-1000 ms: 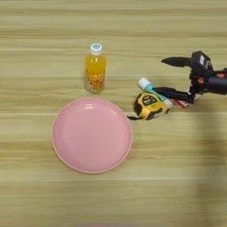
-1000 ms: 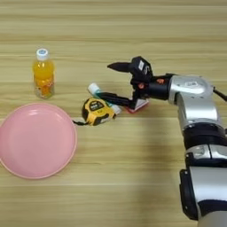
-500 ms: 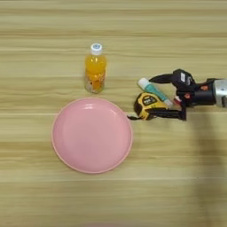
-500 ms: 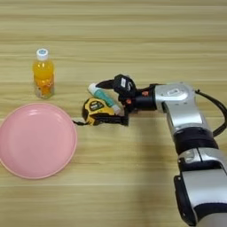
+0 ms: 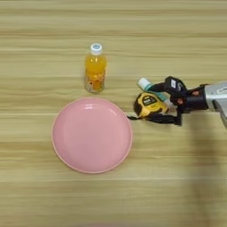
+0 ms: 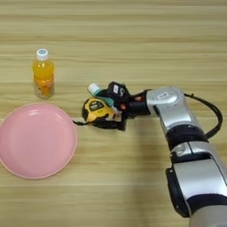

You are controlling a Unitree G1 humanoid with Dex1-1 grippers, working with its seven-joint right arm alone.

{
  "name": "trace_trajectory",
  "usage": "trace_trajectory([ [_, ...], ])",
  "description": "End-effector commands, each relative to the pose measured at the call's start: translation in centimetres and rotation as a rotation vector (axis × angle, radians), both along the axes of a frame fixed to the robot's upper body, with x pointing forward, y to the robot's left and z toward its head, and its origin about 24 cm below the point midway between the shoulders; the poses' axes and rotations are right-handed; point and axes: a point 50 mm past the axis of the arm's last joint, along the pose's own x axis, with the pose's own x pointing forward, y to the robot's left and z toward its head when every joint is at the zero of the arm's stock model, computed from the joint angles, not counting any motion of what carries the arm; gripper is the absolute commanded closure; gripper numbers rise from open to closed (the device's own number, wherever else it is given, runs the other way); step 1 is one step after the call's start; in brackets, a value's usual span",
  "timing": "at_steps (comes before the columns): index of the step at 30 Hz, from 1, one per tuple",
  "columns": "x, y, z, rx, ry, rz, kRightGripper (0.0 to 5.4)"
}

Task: Move the objects on the table

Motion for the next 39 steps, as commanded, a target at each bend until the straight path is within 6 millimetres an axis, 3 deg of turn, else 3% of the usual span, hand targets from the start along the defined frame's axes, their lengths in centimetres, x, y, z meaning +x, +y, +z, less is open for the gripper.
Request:
trace_trajectory([
  [1,2.3,0.3,4.2,-0.023,-0.172,-0.003,0.06],
  [19,2.2,1.6,1.8,-0.103,-0.079,0.028,0.06],
  [23,2.5,2.1,1.7,-0.093,-0.091,0.021,0.54],
  [26,2.7,2.4,1.8,-0.08,-0.108,0.006,0.82],
  [34,2.9,2.6,2.0,-0.056,-0.127,-0.012,0.83],
  [39,3.7,2.5,4.5,-0.013,-0.21,-0.009,0.83],
])
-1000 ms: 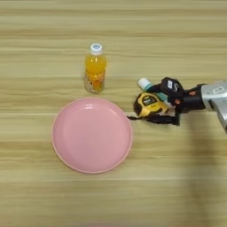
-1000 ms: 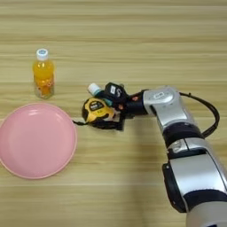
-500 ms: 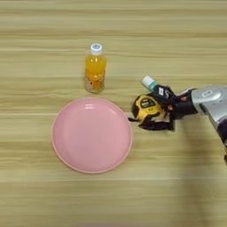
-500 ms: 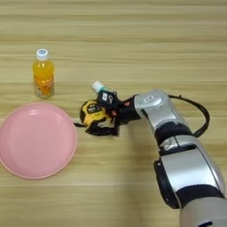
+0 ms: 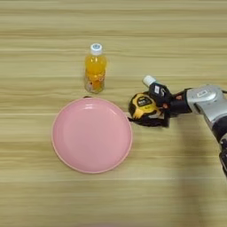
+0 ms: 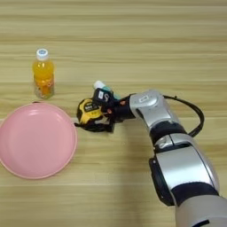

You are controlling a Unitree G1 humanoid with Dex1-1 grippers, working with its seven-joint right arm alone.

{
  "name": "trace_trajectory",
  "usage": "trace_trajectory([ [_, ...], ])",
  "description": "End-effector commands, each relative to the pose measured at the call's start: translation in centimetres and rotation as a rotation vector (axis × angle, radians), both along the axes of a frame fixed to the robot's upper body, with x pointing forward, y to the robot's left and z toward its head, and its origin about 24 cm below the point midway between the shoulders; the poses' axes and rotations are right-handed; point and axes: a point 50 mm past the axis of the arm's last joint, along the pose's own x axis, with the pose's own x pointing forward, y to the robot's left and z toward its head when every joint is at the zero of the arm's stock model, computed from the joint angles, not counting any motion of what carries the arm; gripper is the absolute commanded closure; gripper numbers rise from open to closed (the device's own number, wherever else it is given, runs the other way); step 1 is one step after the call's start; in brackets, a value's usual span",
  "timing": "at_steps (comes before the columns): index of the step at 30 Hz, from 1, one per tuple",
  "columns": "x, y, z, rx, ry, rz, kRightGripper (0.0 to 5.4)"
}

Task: Move the objects on the table

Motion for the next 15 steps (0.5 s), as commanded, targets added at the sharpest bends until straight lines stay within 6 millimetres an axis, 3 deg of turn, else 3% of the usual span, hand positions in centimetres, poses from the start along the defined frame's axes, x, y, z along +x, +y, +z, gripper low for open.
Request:
trace_trajectory([
  [1,3.2,0.3,7.3,0.057,-0.269,0.008,0.83],
  [8,3.3,2.0,10.7,0.122,-0.384,0.114,0.83],
  [15,1.5,6.0,12.0,0.199,-0.415,0.288,0.83],
])
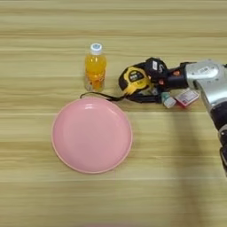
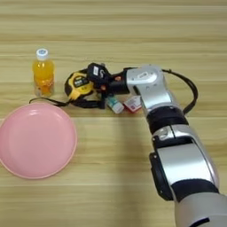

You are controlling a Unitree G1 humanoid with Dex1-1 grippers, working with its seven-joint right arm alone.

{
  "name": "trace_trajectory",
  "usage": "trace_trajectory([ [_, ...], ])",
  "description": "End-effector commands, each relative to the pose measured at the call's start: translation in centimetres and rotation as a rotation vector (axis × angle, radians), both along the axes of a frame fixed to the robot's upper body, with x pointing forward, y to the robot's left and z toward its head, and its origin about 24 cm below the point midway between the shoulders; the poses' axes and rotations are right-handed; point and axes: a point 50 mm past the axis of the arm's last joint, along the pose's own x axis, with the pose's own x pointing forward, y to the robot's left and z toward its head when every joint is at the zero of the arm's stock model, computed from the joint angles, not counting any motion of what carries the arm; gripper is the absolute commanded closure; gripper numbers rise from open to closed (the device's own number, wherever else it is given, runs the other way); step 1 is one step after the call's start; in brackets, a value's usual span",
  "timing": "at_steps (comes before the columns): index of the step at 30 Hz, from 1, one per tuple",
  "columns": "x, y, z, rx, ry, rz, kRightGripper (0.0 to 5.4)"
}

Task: Move the objects on the table

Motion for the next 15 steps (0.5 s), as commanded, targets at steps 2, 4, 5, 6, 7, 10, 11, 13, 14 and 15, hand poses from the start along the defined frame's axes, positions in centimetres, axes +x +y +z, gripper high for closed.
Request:
trace_trajectory([
  [2,-0.4,3.6,5.1,0.078,-0.176,0.122,0.83],
  [4,-1.0,4.8,5.1,0.089,-0.165,0.16,0.83],
  [5,-1.2,5.3,5.0,0.091,-0.159,0.175,0.83],
  [6,-1.4,5.7,4.9,0.094,-0.153,0.188,0.83],
  [7,-1.5,6.0,4.8,0.096,-0.147,0.195,0.83],
  [10,-2.0,6.9,4.3,0.101,-0.126,0.221,0.83],
  [11,-2.1,7.3,4.2,0.101,-0.119,0.232,0.83],
  [13,-2.3,7.8,3.9,0.102,-0.108,0.245,0.83],
  [14,-2.4,8.0,3.7,0.101,-0.101,0.25,0.83],
  [15,-2.4,8.2,3.5,0.1,-0.094,0.255,0.83],
])
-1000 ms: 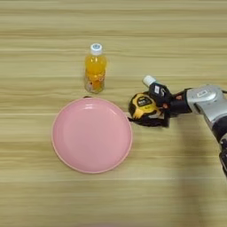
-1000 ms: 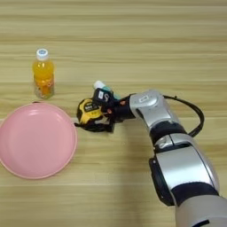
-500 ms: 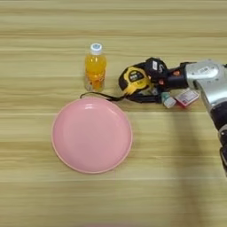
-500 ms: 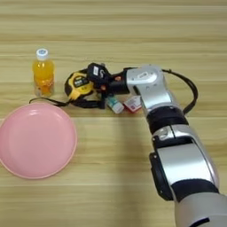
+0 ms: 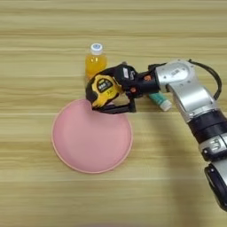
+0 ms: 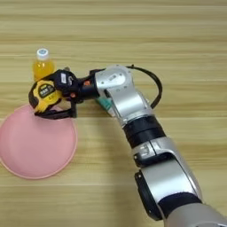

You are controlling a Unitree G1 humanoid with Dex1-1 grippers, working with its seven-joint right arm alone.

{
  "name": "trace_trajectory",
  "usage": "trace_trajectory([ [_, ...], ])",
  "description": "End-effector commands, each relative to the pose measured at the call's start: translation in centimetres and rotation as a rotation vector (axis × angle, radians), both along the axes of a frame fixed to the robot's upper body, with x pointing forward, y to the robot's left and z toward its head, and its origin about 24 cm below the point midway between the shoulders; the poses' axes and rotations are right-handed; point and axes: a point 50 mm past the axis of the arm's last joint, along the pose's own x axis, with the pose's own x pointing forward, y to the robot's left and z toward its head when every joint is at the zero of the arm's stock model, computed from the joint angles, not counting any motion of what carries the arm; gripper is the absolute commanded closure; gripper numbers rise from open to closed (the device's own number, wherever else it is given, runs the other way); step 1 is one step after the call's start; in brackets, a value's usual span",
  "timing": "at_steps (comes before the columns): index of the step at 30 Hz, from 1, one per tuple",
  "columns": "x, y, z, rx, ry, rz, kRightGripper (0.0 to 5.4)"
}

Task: Move the objects on the table

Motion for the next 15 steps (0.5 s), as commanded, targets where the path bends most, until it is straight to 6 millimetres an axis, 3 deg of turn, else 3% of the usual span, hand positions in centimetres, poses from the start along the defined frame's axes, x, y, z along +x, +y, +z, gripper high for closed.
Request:
trace_trajectory([
  [1,0.4,1.5,3.0,0.055,-0.11,0.027,0.83],
  [15,-0.1,2.5,-0.8,-0.003,0.035,0.053,0.83],
])
